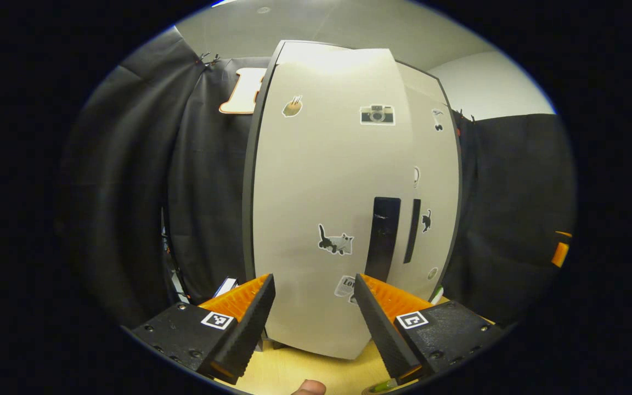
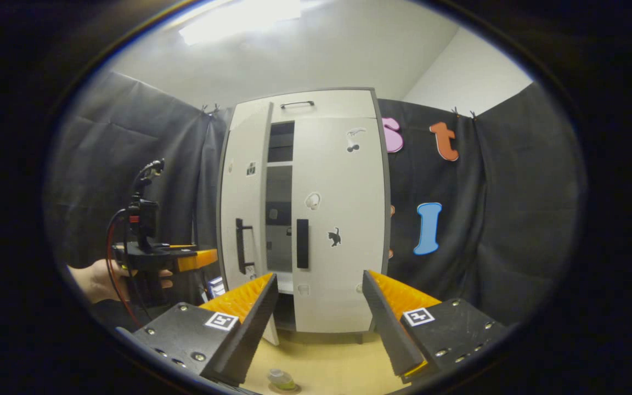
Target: Grasp the bottle in the cabinet with the left hand and place it on the coaster, then close the right door with the right hand and the left door with the left hand.
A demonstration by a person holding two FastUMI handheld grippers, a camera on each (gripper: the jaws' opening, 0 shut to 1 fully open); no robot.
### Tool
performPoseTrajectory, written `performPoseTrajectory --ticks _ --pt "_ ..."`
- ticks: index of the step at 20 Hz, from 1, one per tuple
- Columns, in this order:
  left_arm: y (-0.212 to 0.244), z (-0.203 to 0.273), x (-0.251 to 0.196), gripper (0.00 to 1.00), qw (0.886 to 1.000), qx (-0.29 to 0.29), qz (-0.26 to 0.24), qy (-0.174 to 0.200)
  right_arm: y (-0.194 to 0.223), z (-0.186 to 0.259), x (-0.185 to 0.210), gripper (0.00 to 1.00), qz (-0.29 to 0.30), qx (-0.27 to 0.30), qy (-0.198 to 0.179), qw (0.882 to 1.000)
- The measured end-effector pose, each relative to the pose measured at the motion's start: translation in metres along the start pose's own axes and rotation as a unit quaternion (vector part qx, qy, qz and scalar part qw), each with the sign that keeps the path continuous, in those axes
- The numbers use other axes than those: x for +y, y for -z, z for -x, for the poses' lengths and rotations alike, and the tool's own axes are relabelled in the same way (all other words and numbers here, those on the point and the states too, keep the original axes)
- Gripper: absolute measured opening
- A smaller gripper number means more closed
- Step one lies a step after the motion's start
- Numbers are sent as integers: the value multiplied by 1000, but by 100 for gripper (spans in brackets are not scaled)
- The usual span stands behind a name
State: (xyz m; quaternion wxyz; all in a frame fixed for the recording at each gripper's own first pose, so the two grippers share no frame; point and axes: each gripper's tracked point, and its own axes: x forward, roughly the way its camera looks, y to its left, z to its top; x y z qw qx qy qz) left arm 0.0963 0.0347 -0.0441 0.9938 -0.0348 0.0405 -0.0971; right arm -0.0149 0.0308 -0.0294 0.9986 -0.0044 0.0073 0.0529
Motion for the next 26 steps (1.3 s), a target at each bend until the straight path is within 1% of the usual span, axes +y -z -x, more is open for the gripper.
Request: performPoseTrajectory --ticks 3,5,7,9,11,12,15,17,18,19,20,21,26 --pt "-2 18 -4 92 1000 -5 -24 -3 1 -1 2 93 1 3 2 1000" --pt "-5 31 -1 92 999 -13 -33 -15 1 -1 4 93 -3 0 3 1000" --pt "-10 42 0 93 999 -24 -24 -23 0 -5 7 93 -4 -2 2 1000" --pt "-9 51 -1 95 999 -21 -5 -24 0 -10 12 93 -4 -3 -1 1000" --pt "-4 60 -4 93 1000 -13 4 -21 2 -15 16 93 -8 -2 -3 1000" --pt "-2 64 -4 95 1000 -10 2 -21 4 -18 18 93 -10 -1 -4 1000" --pt "5 78 -1 95 1000 -3 -6 -27 9 -25 24 93 -5 2 -11 1000" --pt "8 86 -4 94 1000 -3 -8 -24 10 -26 28 93 2 2 -17 1000" --pt "7 90 -1 95 1000 -6 -10 -27 14 -27 29 89 6 4 -19 1000" --pt "5 92 1 95 999 -10 -11 -30 17 -29 28 93 9 7 -20 1000" --pt "4 94 1 95 999 -16 -11 -30 20 -30 30 89 11 8 -20 1000" --pt "1 95 -1 95 999 -21 -11 -27 21 -29 31 94 14 7 -21 1000" --pt "-2 94 -9 95 999 -32 -9 -13 20 -29 31 93 11 5 -23 1000"
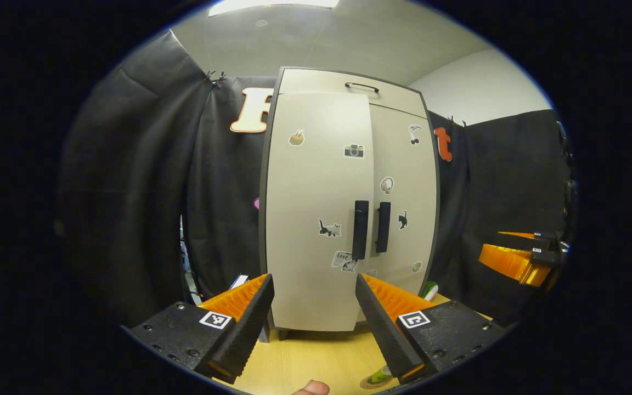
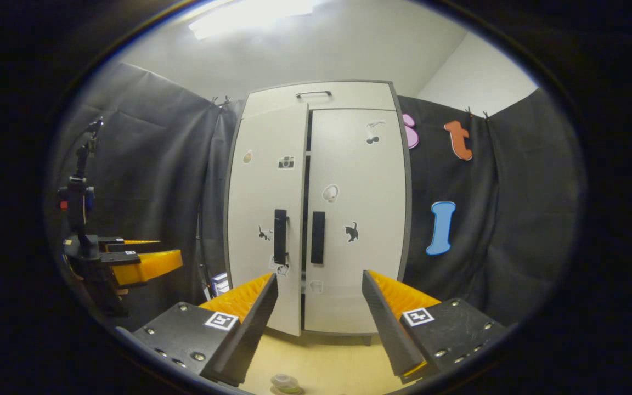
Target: Grasp the bottle in the cabinet with the left hand and place it on the coaster, then close the right door with the right hand and the left door with the left hand.
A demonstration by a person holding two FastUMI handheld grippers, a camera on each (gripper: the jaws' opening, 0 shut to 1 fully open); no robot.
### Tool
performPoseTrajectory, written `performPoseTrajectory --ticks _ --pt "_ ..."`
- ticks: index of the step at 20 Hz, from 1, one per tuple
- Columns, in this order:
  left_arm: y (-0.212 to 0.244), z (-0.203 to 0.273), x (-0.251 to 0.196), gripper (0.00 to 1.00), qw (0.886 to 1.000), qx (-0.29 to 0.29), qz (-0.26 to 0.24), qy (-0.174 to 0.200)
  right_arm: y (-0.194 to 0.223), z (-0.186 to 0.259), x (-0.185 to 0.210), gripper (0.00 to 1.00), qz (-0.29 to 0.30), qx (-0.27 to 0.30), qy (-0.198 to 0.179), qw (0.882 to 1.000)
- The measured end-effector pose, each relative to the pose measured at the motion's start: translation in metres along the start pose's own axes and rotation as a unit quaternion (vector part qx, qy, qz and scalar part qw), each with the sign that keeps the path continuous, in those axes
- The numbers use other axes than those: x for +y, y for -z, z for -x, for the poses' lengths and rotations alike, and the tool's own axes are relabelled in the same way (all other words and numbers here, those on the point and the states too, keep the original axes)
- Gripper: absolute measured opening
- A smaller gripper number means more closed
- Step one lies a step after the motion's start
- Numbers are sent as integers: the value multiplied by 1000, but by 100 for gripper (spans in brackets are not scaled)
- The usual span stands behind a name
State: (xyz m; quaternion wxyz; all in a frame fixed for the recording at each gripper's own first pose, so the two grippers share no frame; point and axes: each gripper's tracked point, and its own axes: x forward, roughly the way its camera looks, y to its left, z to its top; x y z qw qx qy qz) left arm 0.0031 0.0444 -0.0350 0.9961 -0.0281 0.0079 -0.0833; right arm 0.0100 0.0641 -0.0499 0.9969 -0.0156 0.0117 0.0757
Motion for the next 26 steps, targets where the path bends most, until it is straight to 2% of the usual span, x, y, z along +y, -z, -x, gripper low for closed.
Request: performPoseTrajectory --ticks 14,21,26 --pt "-12 -13 0 93 999 -31 1 9 -4 8 -8 93 -7 -4 33 999" --pt "-11 -29 3 95 999 -41 -12 12 -9 0 -11 93 -10 -13 31 999" --pt "-7 -50 -4 95 998 -49 -9 42 1 -8 -13 94 0 -1 43 999"
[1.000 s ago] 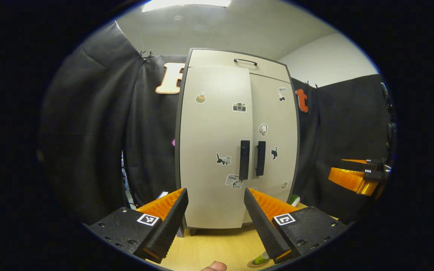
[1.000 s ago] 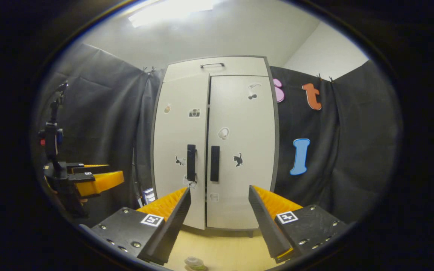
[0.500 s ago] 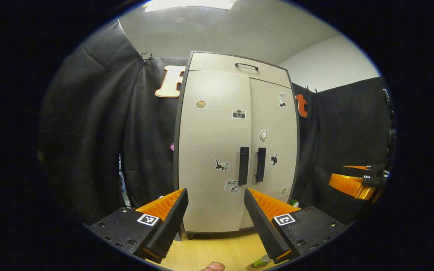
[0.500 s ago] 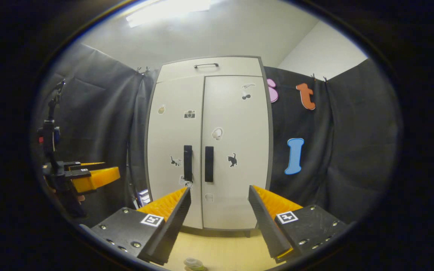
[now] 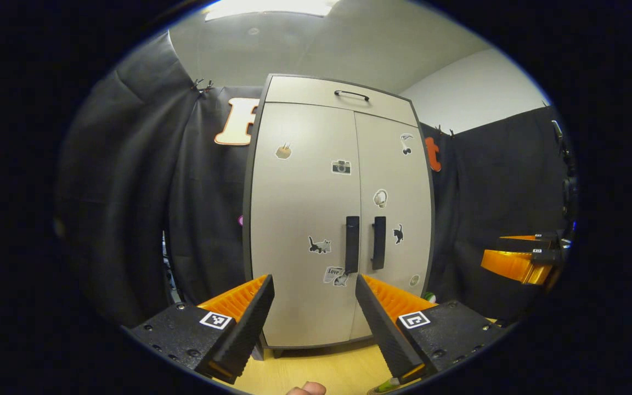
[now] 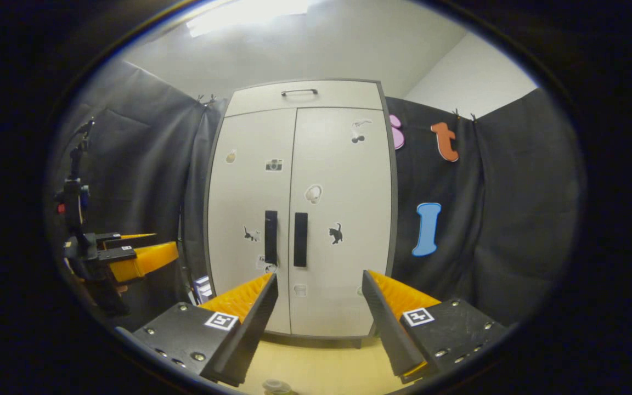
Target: Grasp the bottle in the cabinet with the left hand and place it on the coaster, then close the right door with the right hand and the left door with the left hand.
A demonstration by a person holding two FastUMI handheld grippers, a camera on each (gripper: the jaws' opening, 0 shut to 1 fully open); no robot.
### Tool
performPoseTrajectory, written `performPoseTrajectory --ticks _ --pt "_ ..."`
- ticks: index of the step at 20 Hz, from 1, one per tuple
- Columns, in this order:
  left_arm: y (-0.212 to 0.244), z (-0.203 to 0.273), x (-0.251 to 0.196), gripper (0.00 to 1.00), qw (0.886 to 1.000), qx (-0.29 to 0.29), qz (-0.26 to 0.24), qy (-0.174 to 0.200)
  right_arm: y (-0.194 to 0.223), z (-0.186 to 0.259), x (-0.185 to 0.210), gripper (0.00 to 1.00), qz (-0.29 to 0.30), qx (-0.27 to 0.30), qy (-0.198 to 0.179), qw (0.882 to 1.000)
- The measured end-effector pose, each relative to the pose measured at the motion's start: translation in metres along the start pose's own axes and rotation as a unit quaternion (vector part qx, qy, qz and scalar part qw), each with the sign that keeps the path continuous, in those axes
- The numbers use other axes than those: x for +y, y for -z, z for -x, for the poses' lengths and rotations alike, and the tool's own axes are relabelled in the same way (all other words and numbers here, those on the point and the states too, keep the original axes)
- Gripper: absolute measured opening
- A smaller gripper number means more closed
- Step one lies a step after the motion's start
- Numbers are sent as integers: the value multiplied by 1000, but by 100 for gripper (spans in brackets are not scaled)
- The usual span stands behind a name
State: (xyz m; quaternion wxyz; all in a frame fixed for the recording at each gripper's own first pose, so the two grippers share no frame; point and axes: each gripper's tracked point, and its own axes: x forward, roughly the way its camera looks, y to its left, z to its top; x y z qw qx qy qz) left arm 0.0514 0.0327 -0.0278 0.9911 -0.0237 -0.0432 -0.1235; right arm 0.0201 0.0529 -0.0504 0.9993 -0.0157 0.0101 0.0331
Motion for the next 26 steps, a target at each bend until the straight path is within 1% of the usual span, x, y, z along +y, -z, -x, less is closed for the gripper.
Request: performPoseTrajectory --ticks 4,7,9,12,15,17,18,19,20,26 --pt "9 -14 -7 93 999 10 22 30 1 -3 1 93 9 -5 14 1000" --pt "7 -21 -12 96 999 6 17 41 3 -7 0 94 14 -2 26 1000" --pt "7 -25 -18 93 999 3 19 50 3 -8 -3 94 15 -1 34 999" --pt "10 -30 -32 95 998 8 25 61 1 -6 -9 94 11 -4 41 999" --pt "11 -34 -43 95 998 10 25 61 -3 -6 -17 93 10 -11 42 999" --pt "9 -35 -49 95 998 9 24 56 -3 -8 -18 93 1 -10 33 999" --pt "8 -36 -53 95 998 10 24 53 -4 -10 -19 89 -2 -10 30 1000" --pt "7 -37 -55 95 998 9 26 49 -6 -13 -24 89 -3 -9 30 999" --pt "6 -37 -59 95 999 10 25 47 -8 -14 -28 93 -4 -10 30 999" --pt "1 -45 -81 94 999 9 11 30 -16 -20 -54 94 -20 -16 19 1000"
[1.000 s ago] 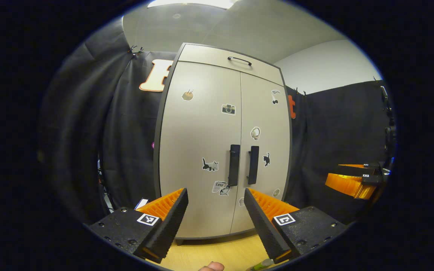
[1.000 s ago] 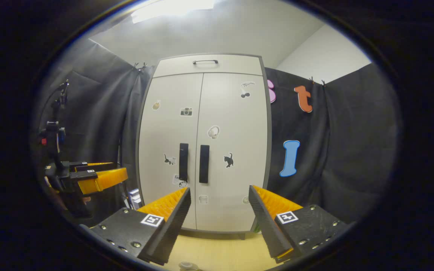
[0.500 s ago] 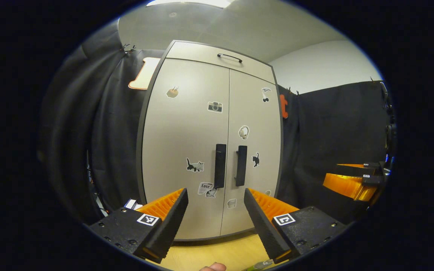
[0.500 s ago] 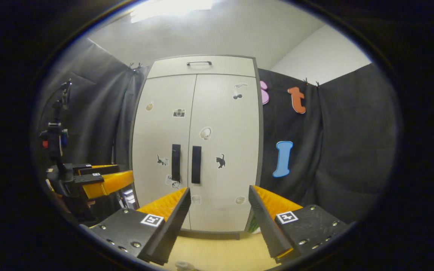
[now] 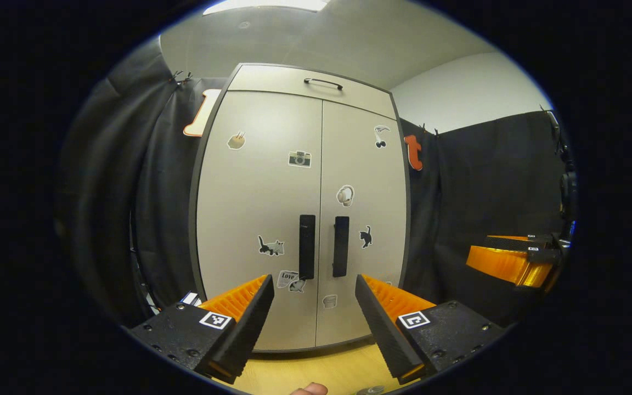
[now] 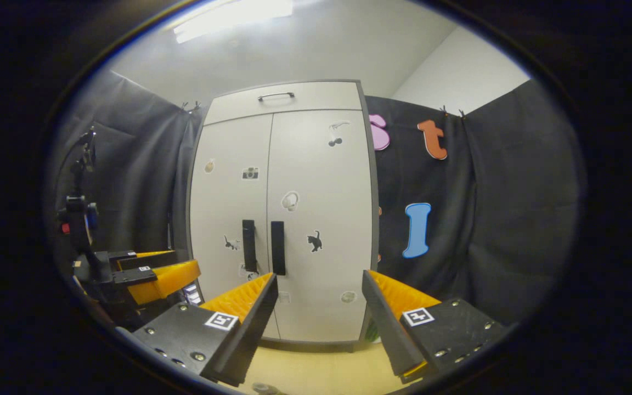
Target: Grasp the bottle in the cabinet with the left hand and place it on the coaster, then close the right door with the right hand and the left door with the left hand.
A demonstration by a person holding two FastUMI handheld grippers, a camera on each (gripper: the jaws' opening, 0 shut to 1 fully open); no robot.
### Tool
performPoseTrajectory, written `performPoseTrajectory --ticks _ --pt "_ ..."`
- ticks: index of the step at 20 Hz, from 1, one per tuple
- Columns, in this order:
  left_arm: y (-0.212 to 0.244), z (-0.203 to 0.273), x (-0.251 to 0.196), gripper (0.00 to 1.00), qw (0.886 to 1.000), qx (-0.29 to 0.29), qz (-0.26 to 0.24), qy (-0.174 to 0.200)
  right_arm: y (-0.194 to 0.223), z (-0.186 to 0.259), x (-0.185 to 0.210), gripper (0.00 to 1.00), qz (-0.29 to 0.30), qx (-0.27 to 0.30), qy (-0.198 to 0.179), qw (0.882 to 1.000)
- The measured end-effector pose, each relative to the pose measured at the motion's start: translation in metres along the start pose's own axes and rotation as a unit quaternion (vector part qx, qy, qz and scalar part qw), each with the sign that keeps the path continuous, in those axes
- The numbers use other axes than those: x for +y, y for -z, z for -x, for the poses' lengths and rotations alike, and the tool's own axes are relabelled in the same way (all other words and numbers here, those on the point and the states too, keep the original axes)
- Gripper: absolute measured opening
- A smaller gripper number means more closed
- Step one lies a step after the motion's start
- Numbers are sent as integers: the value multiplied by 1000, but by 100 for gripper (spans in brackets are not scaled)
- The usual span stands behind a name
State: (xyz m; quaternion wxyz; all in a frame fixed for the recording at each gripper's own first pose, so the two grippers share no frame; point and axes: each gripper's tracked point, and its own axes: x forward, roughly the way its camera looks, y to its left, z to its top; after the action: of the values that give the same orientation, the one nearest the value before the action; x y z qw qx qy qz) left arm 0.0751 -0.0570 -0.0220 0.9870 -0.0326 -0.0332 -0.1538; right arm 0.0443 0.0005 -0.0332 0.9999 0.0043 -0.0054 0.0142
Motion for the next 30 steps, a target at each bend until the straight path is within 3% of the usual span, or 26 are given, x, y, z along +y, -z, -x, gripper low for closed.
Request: performPoseTrajectory --ticks 4,11,13,15,16,18,22,23,24,30 --pt "6 0 -20 95 999 17 33 -6 -6 4 -10 93 1 -14 -14 1000" --pt "8 -5 -58 95 1000 19 18 -2 -12 14 -40 93 2 -15 0 1000" --pt "10 -6 -72 95 999 26 21 2 -10 15 -40 89 3 -15 -16 1000" --pt "8 -6 -80 95 999 21 26 -3 -10 16 -44 93 3 -16 -27 999" --pt "8 -7 -84 95 999 20 28 -3 -7 19 -48 89 2 -14 -27 1000" --pt "12 -9 -95 95 999 27 26 -1 -5 19 -56 93 -2 -9 -24 1000" --pt "11 -14 -104 95 999 26 23 -11 -3 14 -69 93 -18 -7 -32 999" --pt "10 -15 -106 95 999 24 24 -13 -3 12 -72 89 -19 -6 -34 999" --pt "9 -17 -109 95 999 22 22 -15 -3 12 -75 93 -20 -8 -36 999" --pt "11 -24 -125 95 999 28 11 -15 0 8 -87 93 -33 -10 -38 999"
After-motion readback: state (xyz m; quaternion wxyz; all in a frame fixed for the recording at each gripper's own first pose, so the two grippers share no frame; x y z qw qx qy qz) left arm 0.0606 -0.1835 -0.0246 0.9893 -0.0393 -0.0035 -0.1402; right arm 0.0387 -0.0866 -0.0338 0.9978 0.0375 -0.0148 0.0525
